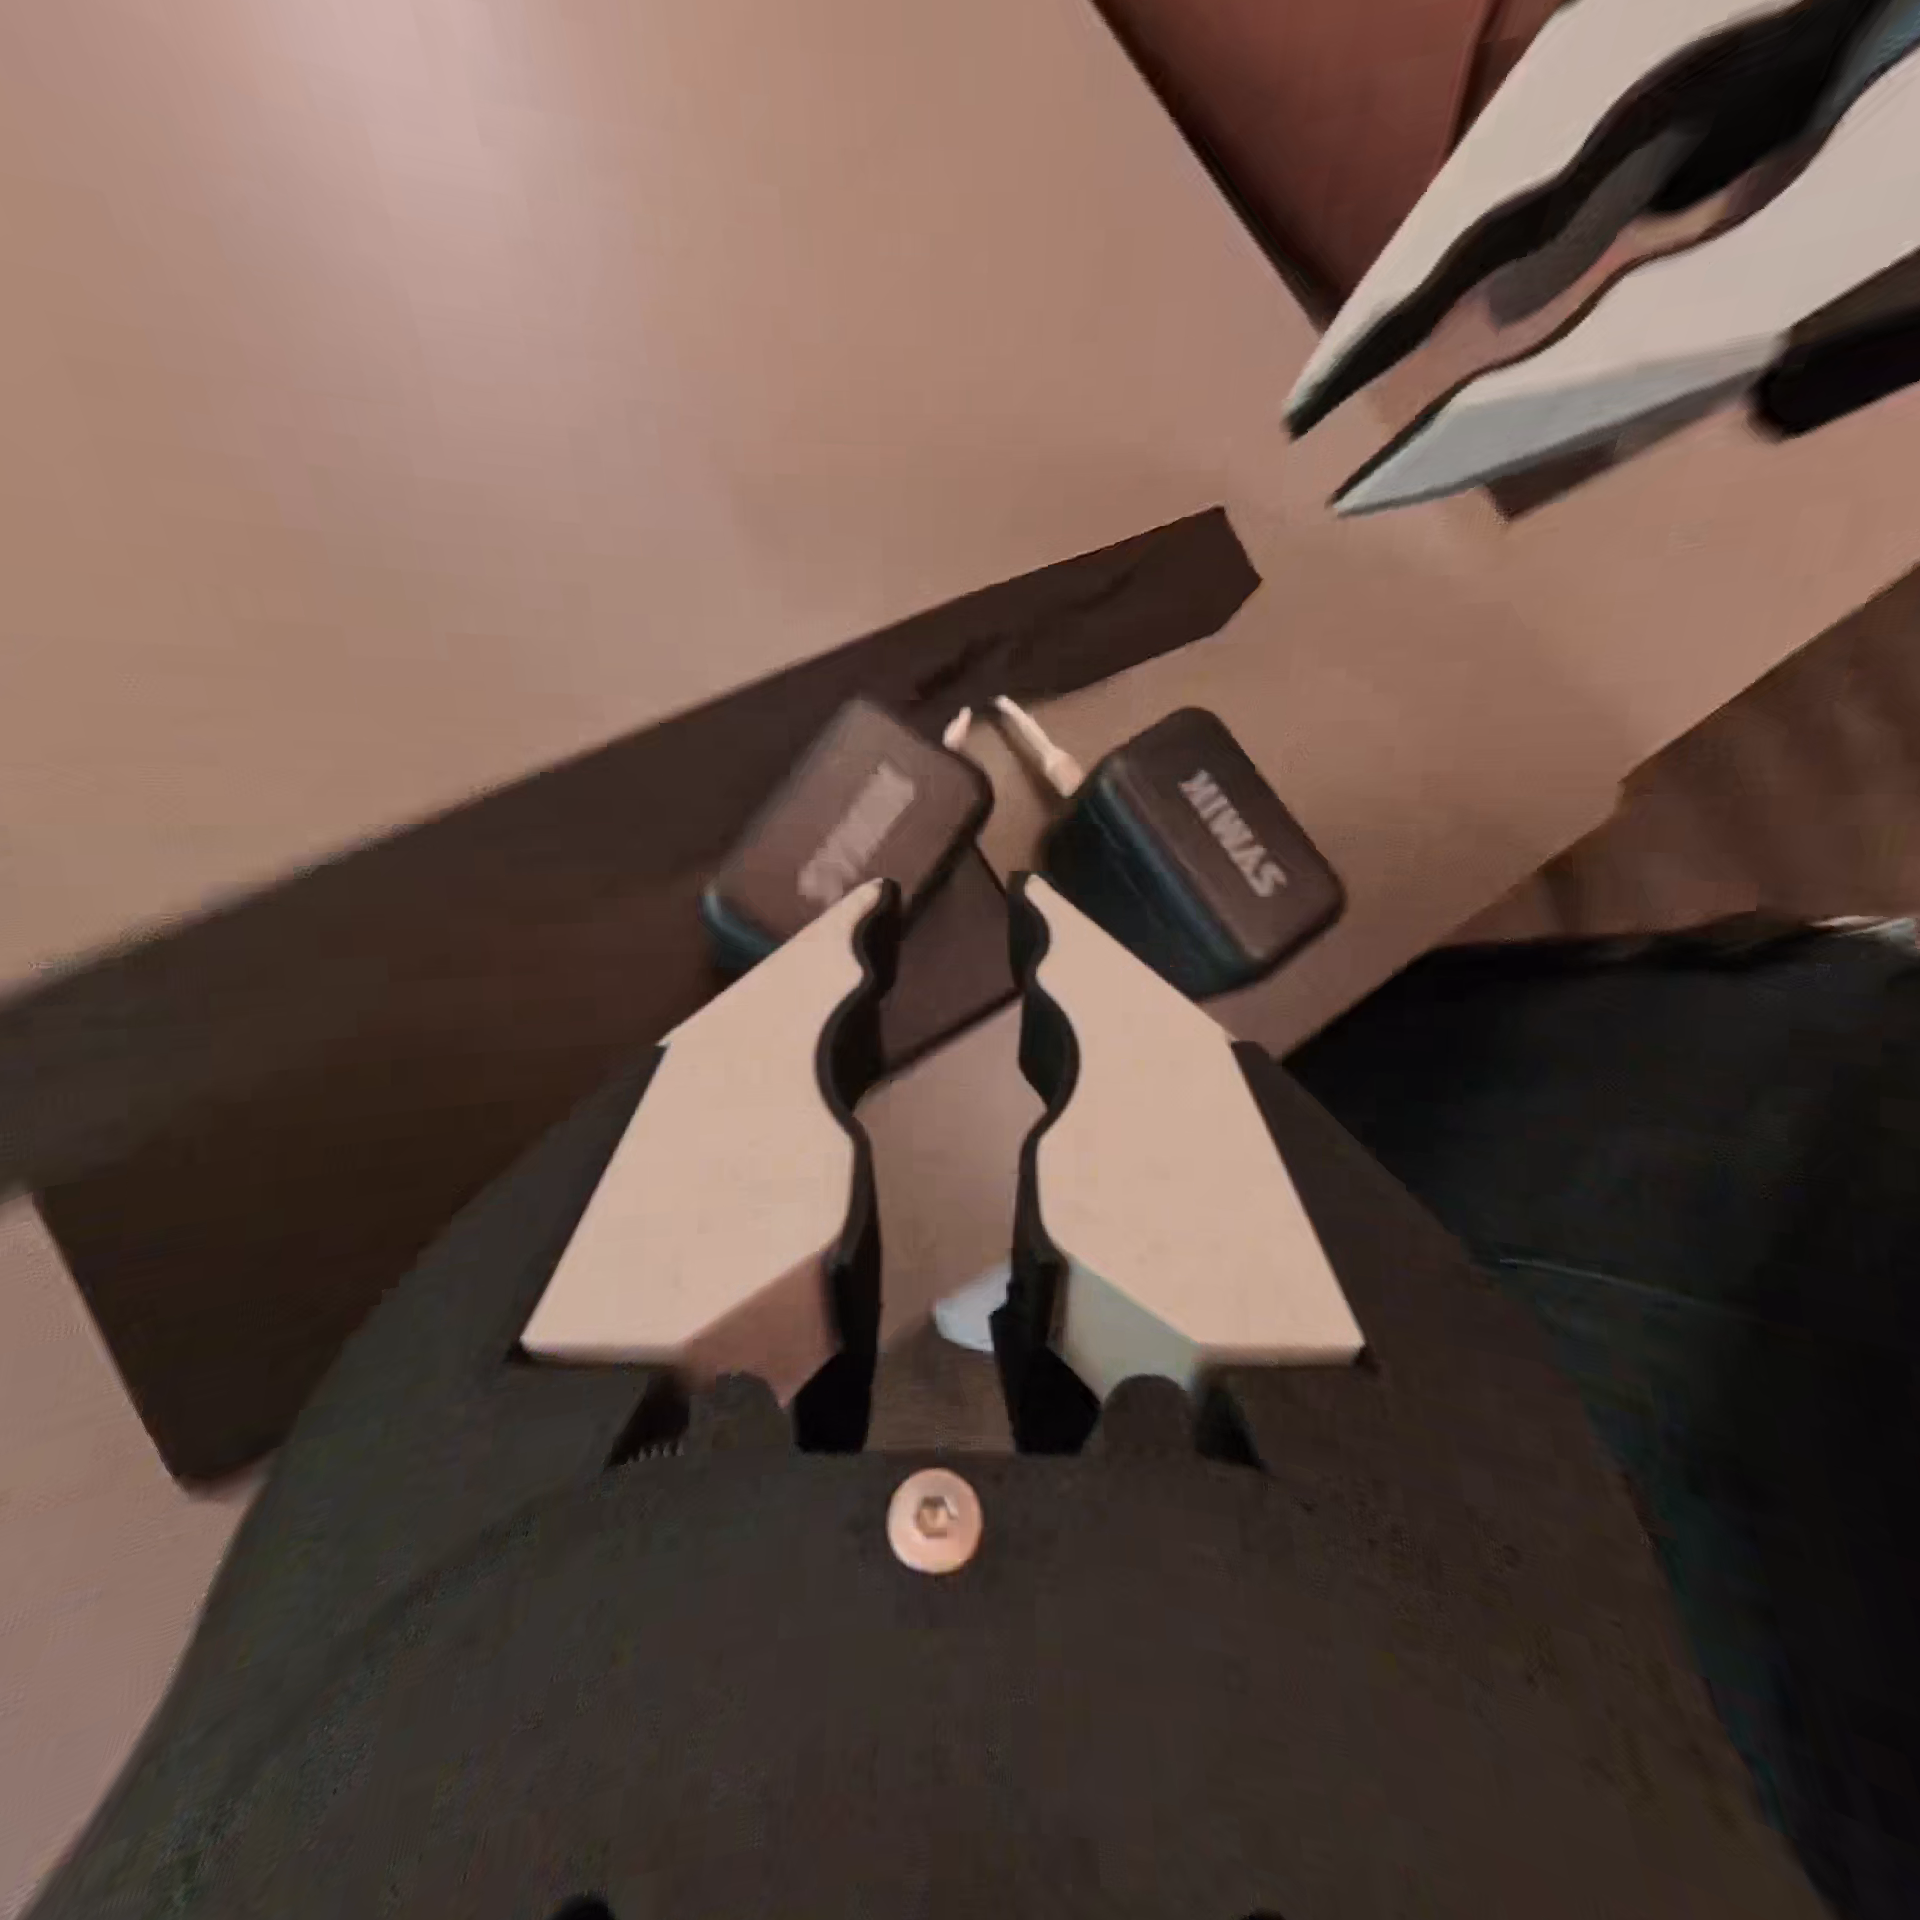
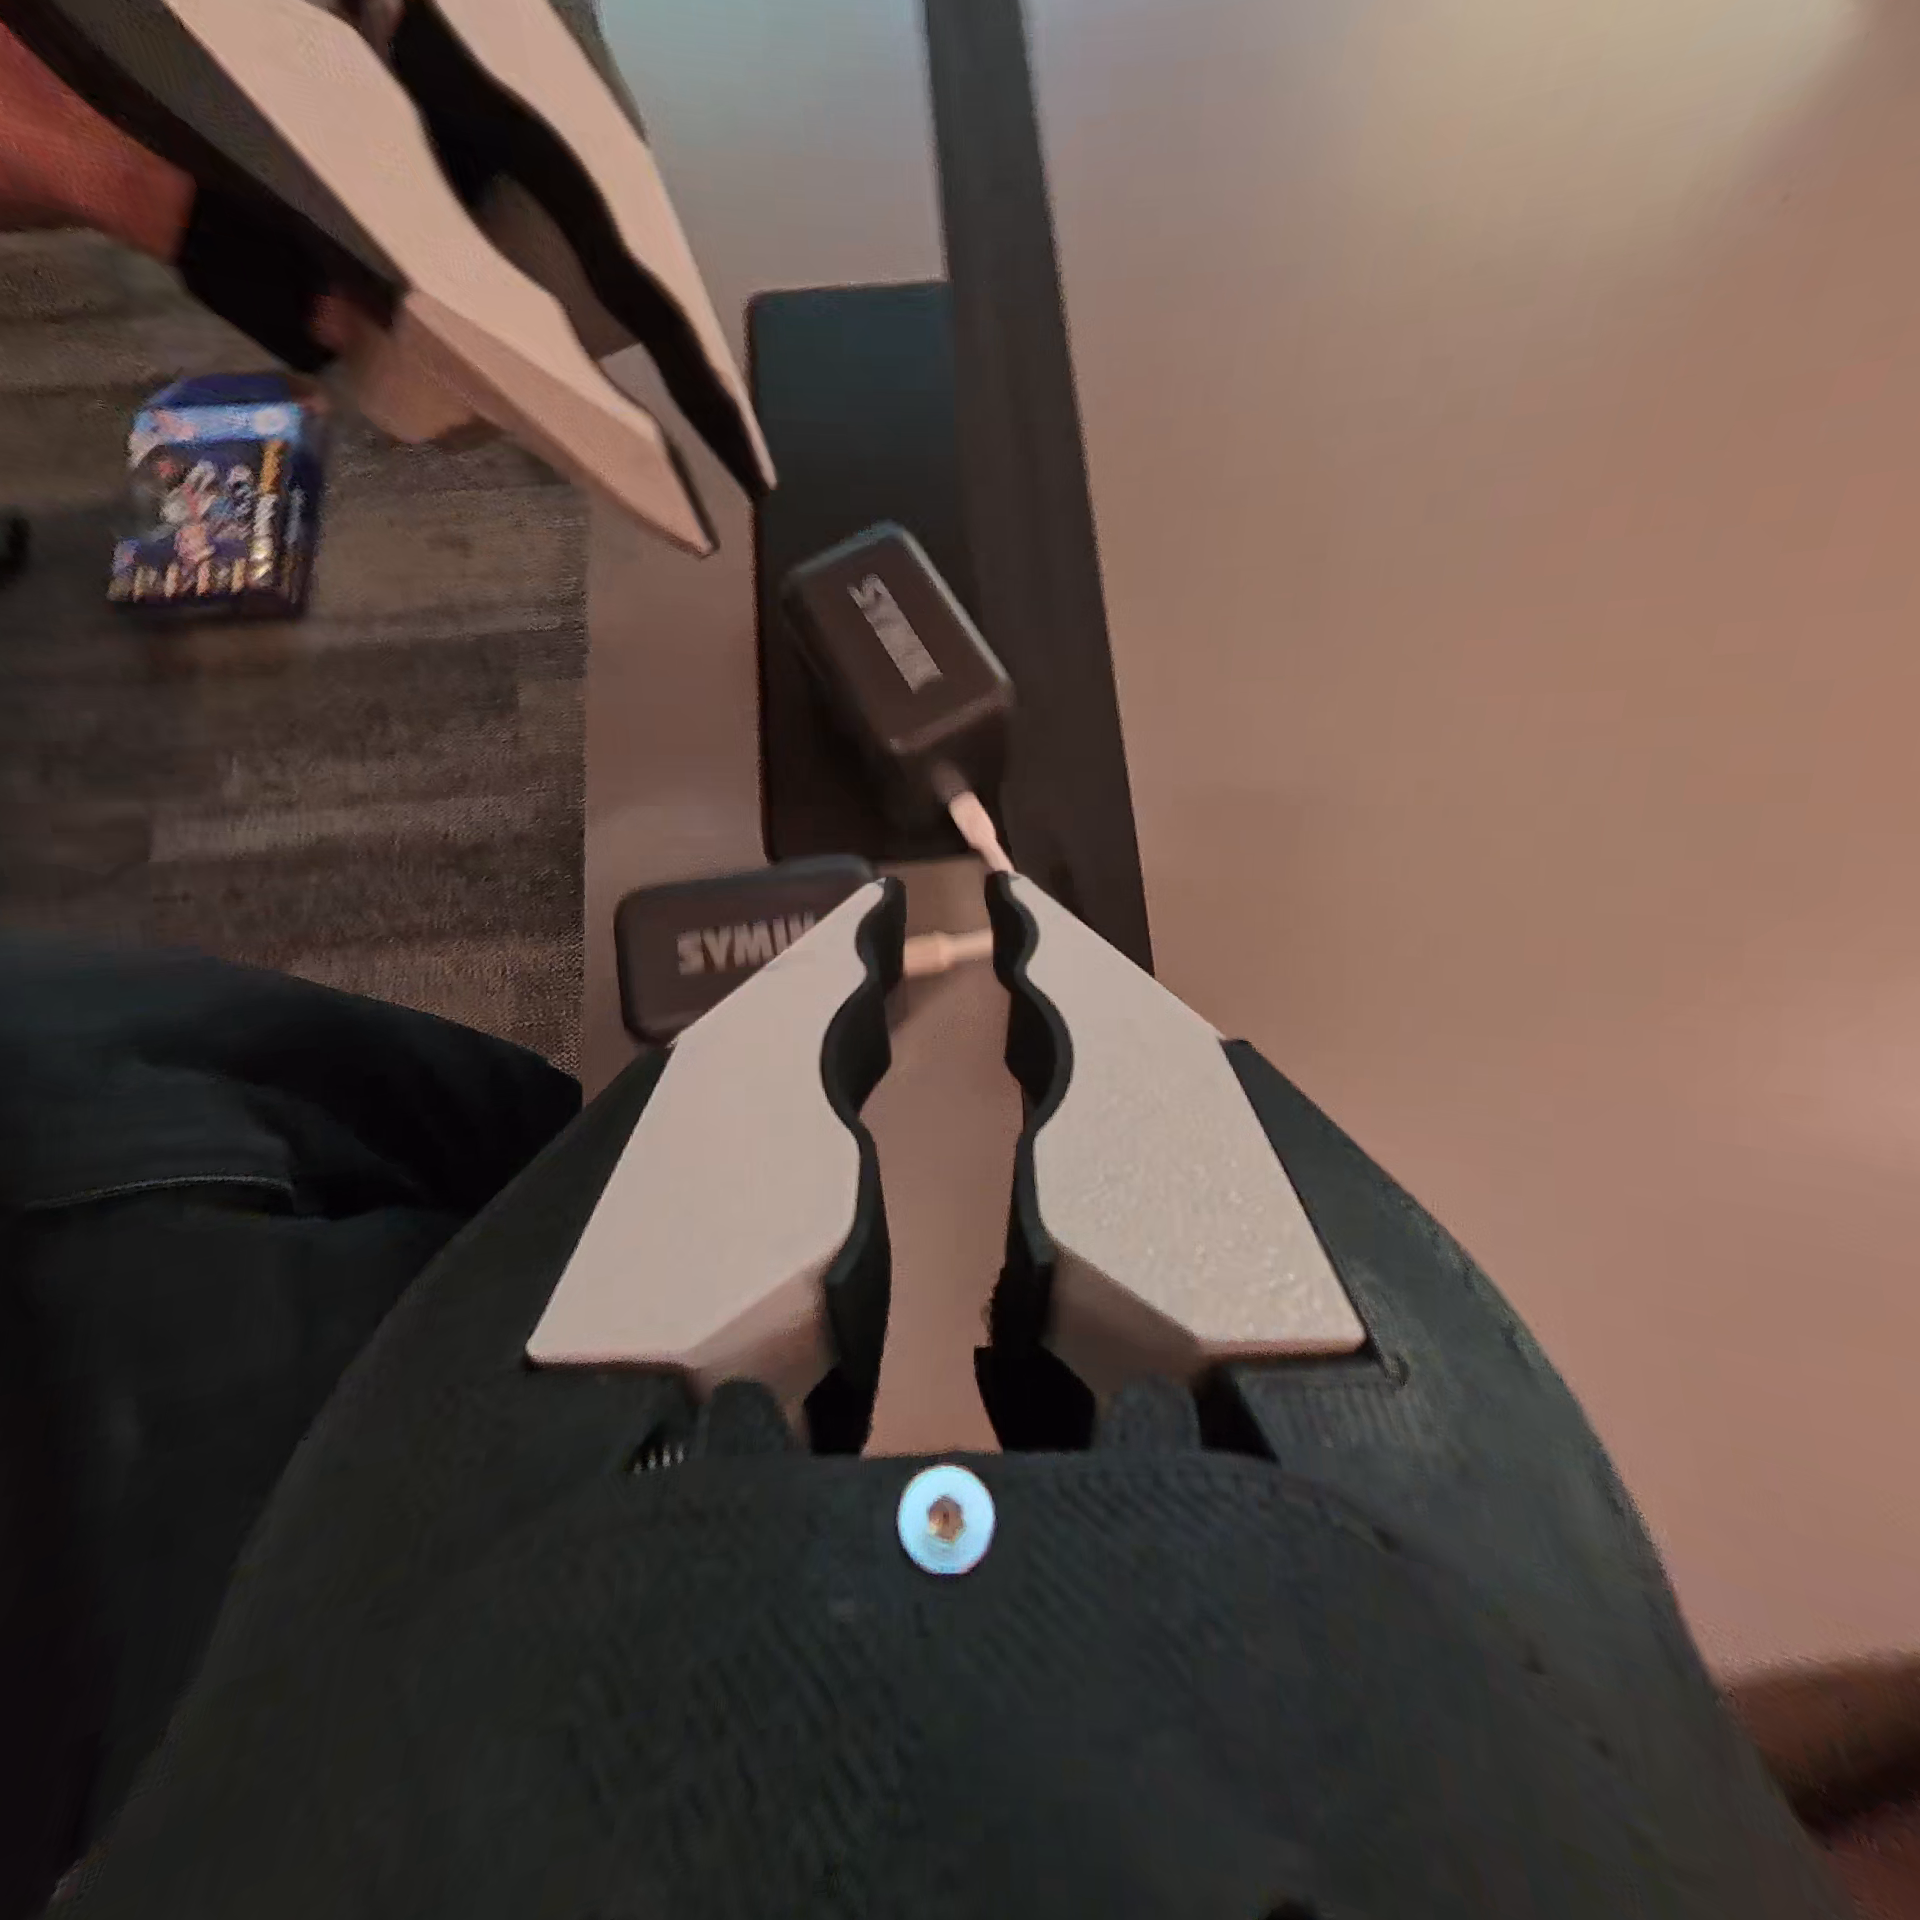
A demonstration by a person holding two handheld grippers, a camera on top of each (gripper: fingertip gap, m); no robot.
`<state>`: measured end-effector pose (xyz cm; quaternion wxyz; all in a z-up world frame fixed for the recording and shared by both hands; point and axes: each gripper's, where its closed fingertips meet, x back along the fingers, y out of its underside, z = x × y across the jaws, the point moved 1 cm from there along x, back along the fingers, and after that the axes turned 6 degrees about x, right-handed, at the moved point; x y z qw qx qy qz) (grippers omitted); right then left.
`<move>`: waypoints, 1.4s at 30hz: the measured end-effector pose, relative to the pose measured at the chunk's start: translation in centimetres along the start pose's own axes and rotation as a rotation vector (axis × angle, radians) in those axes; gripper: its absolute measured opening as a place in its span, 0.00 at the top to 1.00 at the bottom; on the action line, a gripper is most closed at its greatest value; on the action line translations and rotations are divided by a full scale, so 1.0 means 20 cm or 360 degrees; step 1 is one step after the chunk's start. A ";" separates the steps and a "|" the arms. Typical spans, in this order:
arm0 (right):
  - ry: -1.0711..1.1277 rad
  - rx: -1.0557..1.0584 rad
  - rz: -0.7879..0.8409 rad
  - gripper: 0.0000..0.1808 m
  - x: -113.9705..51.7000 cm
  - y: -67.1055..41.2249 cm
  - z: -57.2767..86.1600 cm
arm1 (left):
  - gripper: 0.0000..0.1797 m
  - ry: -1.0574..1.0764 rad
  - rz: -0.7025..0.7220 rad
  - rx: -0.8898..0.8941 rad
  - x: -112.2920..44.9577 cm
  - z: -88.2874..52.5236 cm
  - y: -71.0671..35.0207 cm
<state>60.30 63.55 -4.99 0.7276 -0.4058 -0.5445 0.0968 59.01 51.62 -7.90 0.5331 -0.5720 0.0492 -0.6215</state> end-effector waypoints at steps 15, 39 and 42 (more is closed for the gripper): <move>0.0746 -0.0754 -0.0036 0.91 0.90 0.78 -0.40 | 1.00 -0.0061 -0.0119 -0.0319 -0.31 0.02 -0.04; 0.2521 -0.1538 0.0069 0.64 3.20 2.41 -1.80 | 0.81 0.1135 0.0310 -0.1196 -0.90 3.64 -0.29; 0.2579 -0.1684 0.0078 0.64 3.30 2.60 -1.89 | 0.73 0.1287 0.0322 -0.1261 -1.02 3.94 -0.26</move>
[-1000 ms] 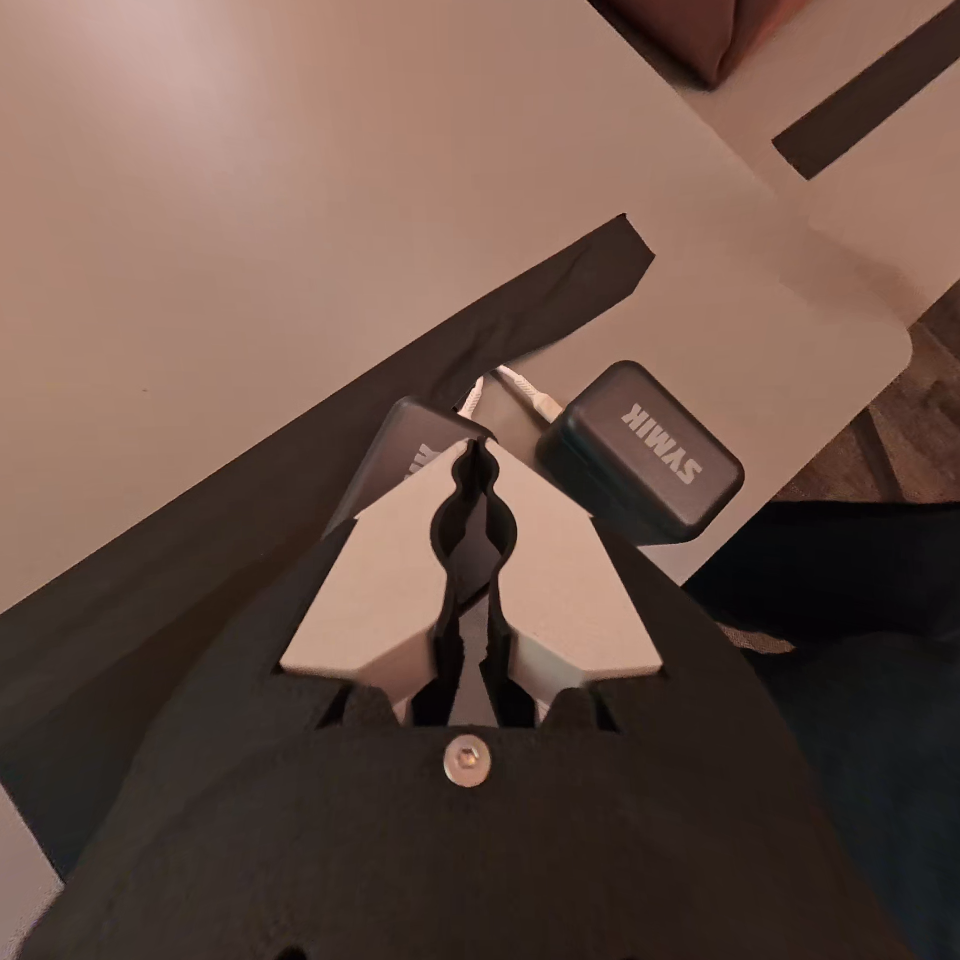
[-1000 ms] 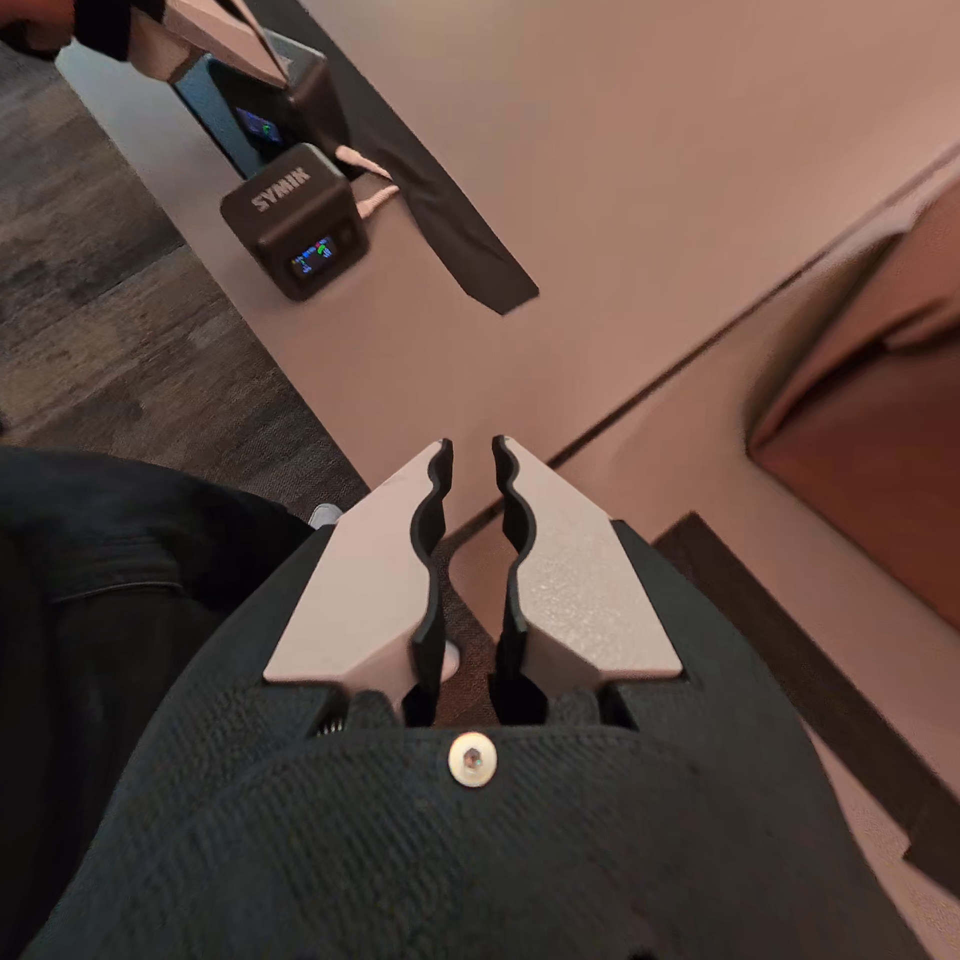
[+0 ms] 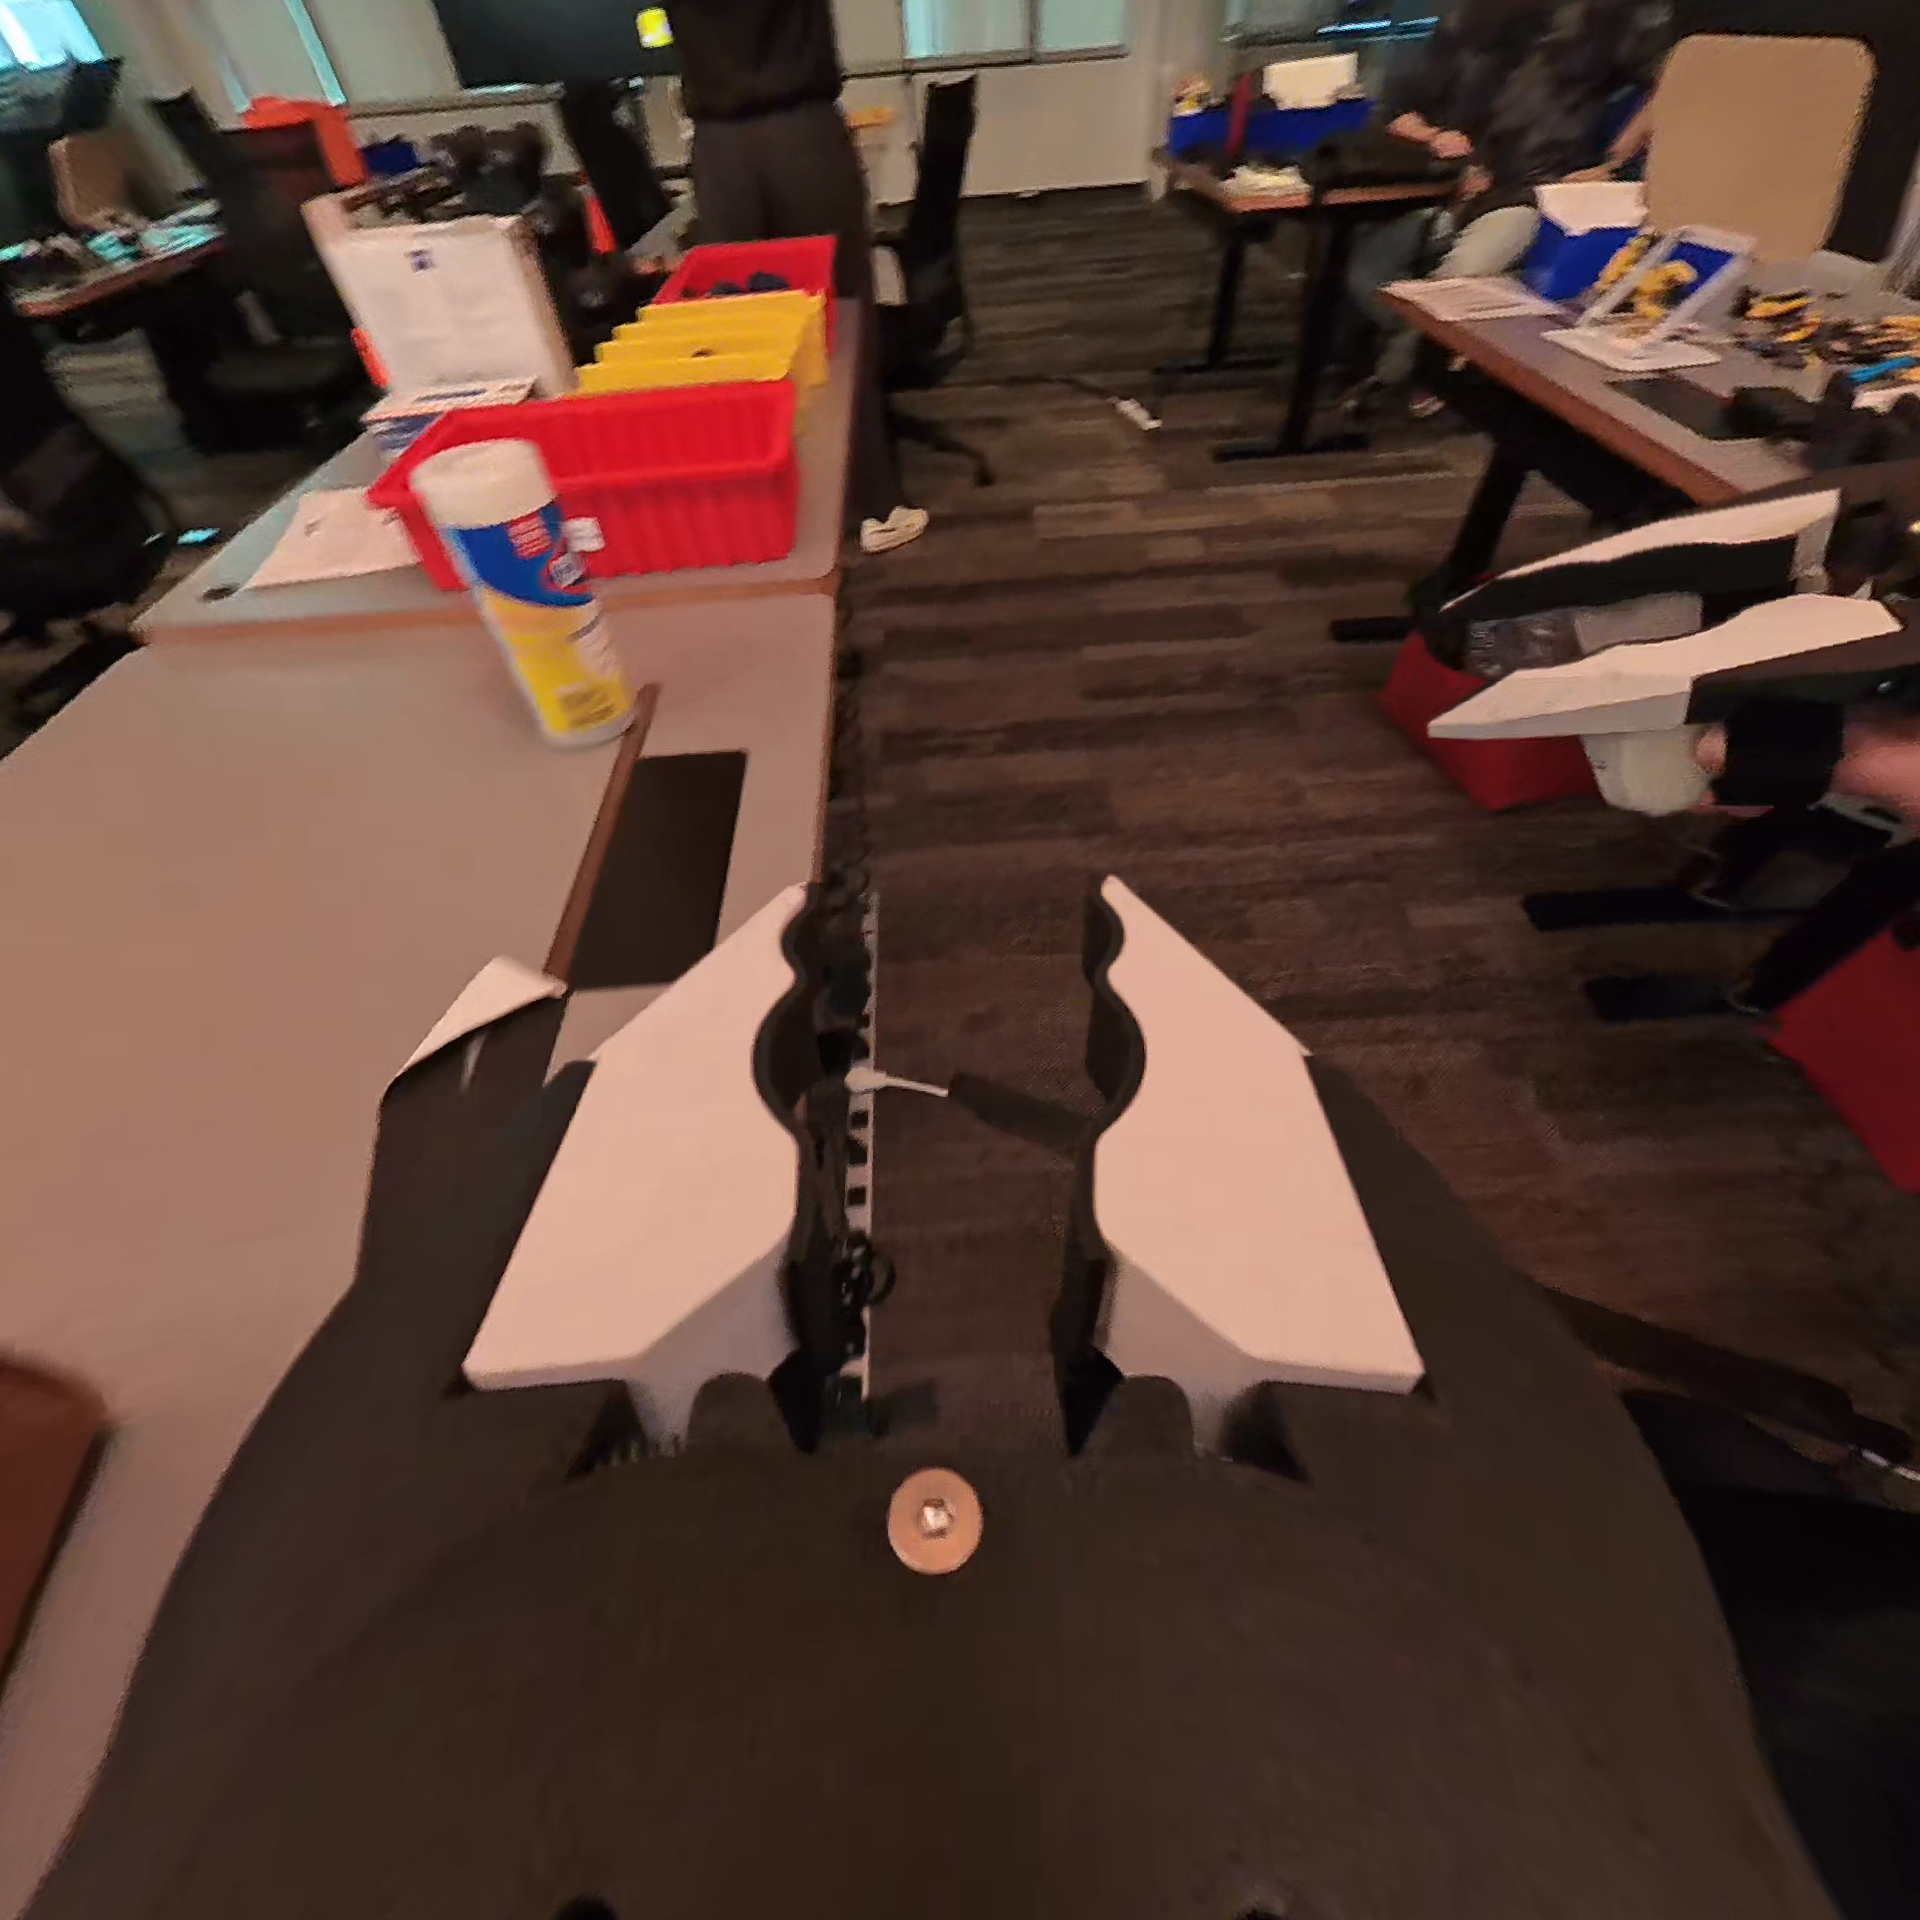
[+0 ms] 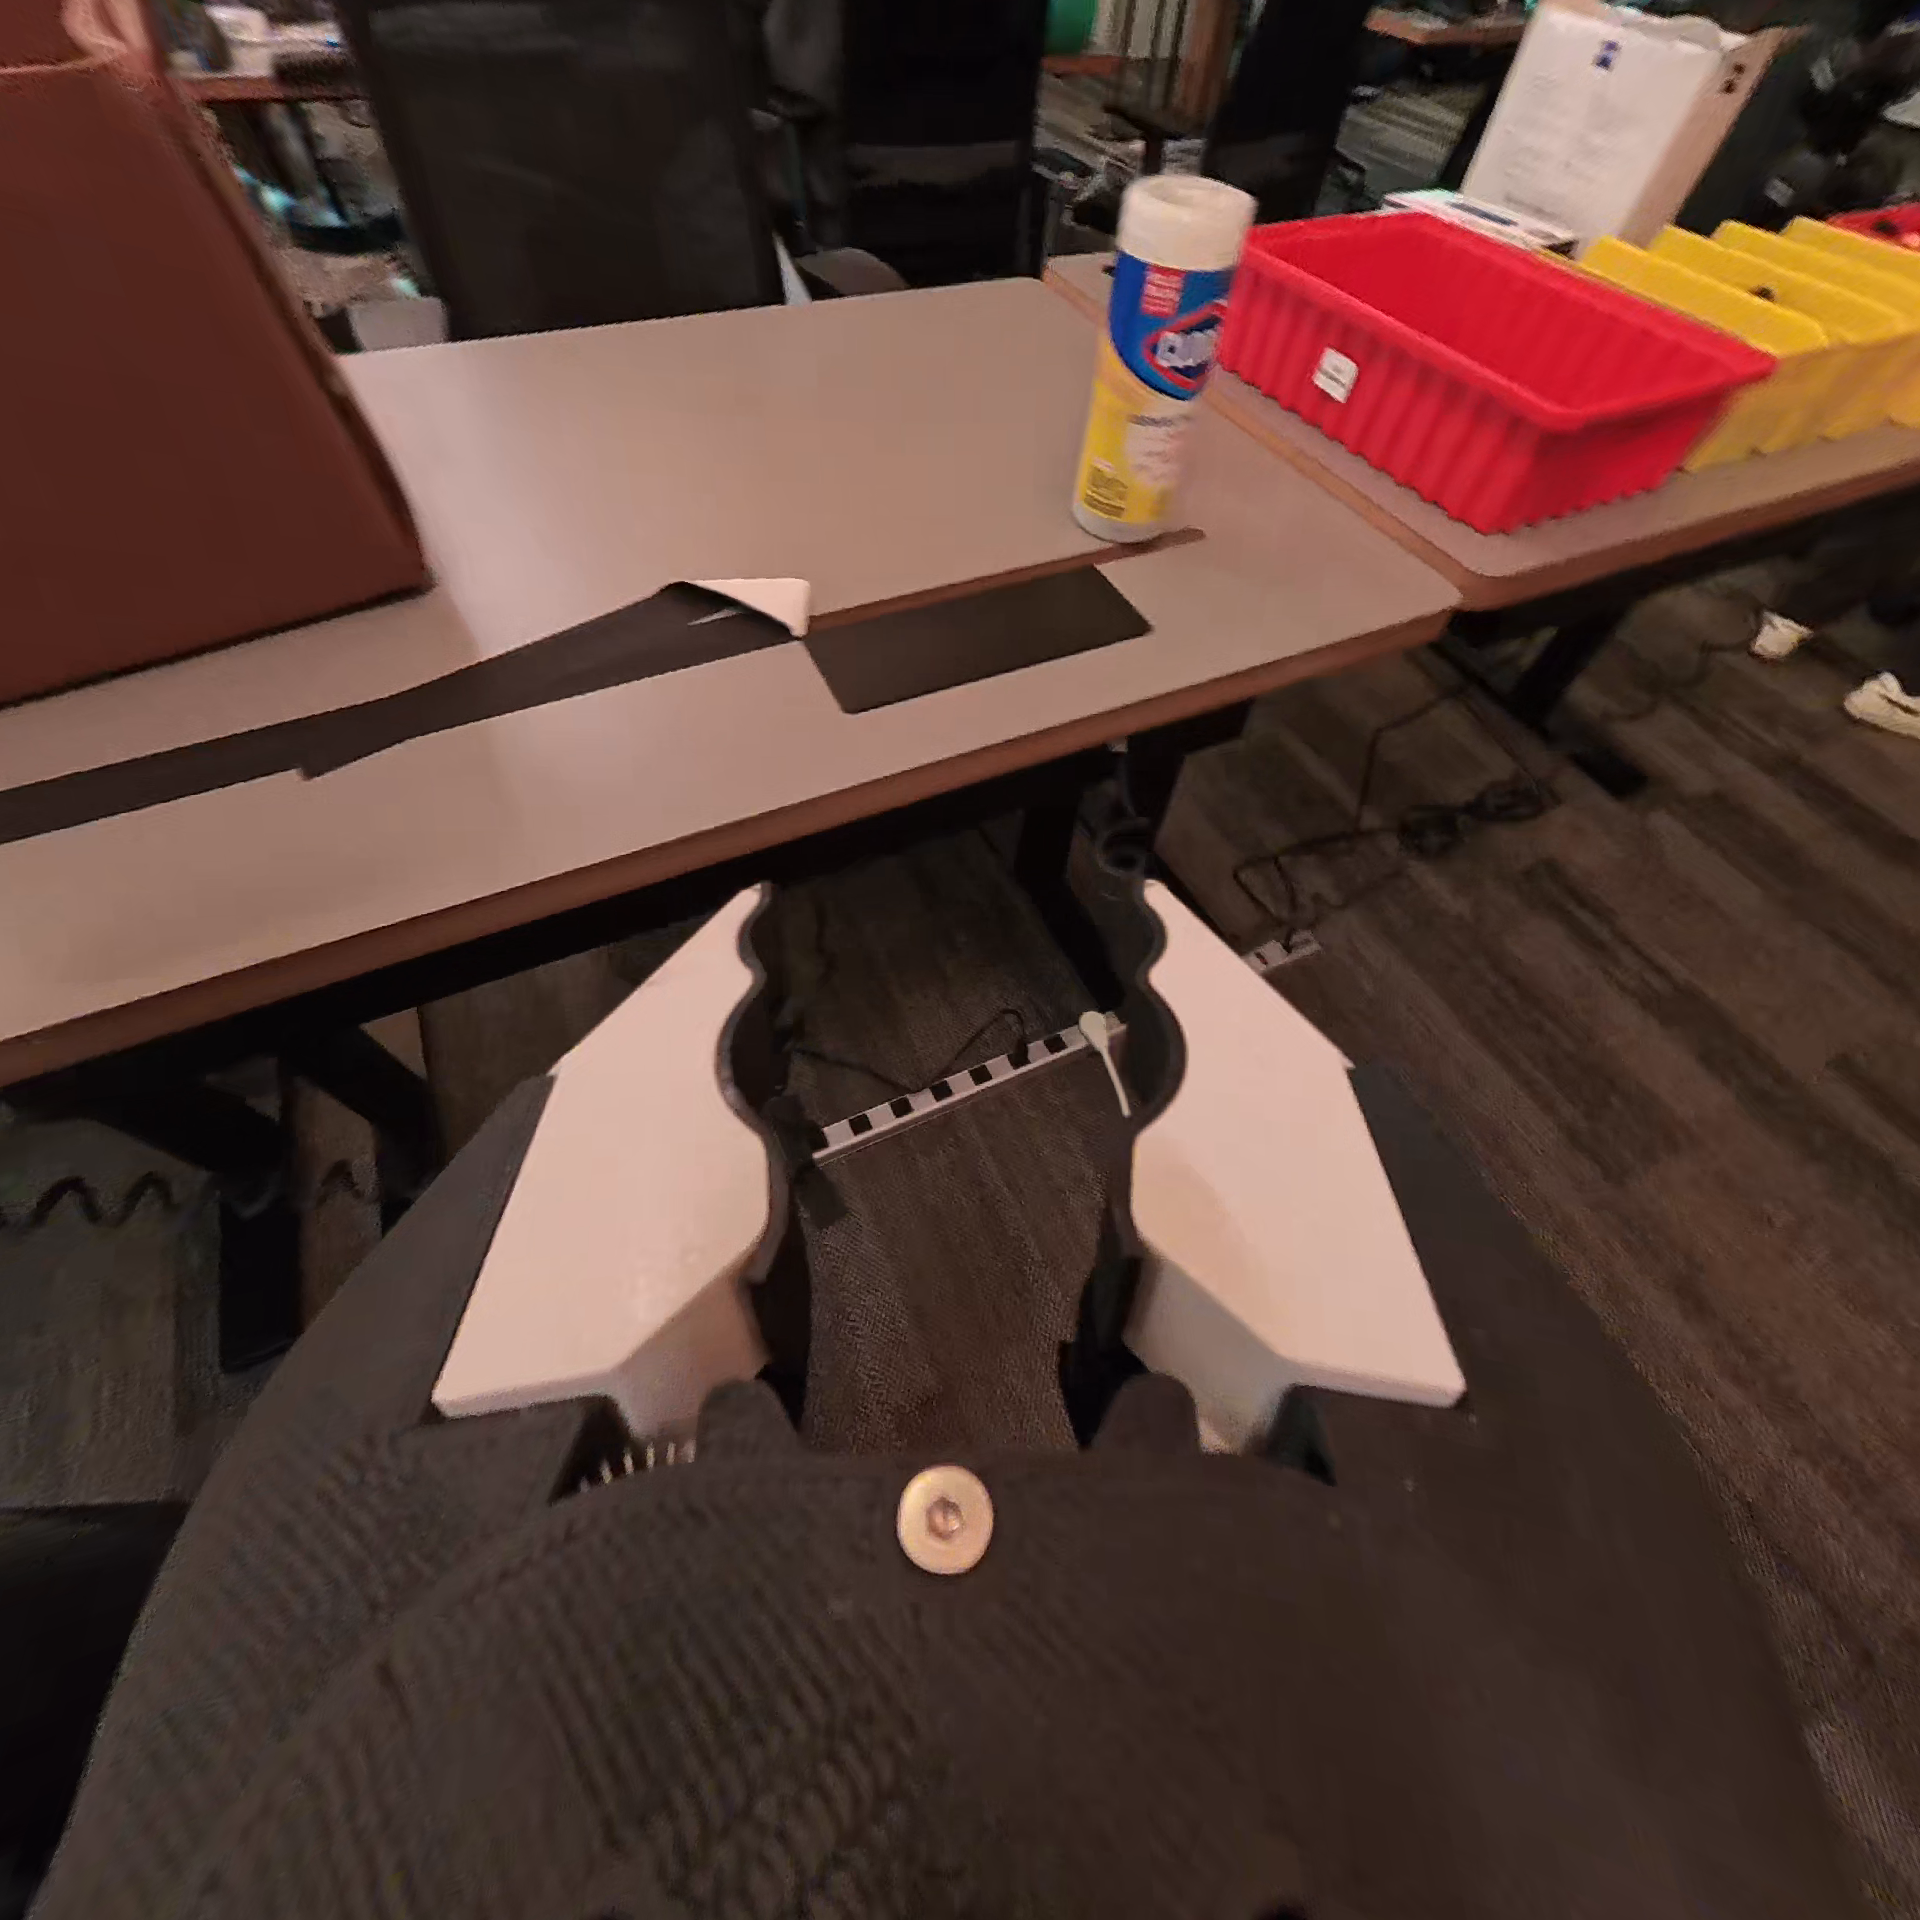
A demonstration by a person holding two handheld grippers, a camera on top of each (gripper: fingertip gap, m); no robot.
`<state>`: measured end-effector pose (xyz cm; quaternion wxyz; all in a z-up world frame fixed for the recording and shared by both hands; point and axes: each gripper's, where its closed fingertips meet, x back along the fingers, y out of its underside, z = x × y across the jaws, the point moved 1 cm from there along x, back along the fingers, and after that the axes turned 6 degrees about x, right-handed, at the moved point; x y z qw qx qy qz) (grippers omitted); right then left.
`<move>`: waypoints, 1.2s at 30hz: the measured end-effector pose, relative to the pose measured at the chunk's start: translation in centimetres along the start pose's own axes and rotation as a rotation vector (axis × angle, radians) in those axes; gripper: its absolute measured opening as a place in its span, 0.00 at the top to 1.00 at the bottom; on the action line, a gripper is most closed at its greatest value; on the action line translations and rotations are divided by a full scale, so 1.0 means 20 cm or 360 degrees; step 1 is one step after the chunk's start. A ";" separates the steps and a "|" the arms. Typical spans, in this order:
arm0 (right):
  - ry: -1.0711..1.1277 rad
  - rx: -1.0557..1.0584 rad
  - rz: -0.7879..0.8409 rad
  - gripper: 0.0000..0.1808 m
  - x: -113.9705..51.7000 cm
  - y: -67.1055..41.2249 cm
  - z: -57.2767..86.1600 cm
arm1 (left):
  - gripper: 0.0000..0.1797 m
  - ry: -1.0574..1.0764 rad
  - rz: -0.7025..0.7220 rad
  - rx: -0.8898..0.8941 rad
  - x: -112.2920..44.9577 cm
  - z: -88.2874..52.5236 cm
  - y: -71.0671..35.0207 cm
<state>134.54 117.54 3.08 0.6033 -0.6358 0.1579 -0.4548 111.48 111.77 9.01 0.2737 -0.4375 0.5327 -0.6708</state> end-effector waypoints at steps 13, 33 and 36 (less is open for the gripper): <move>0.0720 -0.0105 -0.0001 0.65 -0.16 0.01 0.93 | 0.64 0.1143 0.0012 -0.0462 -1.36 0.37 -0.41; 0.1555 -0.0455 -0.0341 0.68 0.78 0.80 2.12 | 0.59 0.1995 -0.0272 -0.0548 -2.58 1.82 -0.61; 0.1579 -0.0435 -0.0359 0.70 0.93 0.88 2.34 | 0.60 0.2006 -0.0223 -0.0514 -2.77 2.06 -0.68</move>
